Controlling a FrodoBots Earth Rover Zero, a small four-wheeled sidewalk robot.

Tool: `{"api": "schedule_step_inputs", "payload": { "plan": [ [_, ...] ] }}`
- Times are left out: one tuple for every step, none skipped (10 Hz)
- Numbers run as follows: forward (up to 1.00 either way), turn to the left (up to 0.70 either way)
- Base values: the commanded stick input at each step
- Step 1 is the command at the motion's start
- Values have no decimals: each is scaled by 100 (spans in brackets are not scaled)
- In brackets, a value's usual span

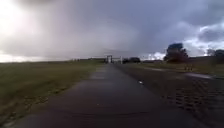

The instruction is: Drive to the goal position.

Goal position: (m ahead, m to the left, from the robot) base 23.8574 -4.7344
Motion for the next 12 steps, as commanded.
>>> {"api": "schedule_step_inputs", "payload": {
  "plan": [
    [70, 0],
    [70, 0],
    [70, 0],
    [70, 0],
    [70, 0],
    [70, 0],
    [70, 0],
    [70, 0],
    [70, 0],
    [70, 0],
    [70, 0],
    [70, 0]
  ]
}}
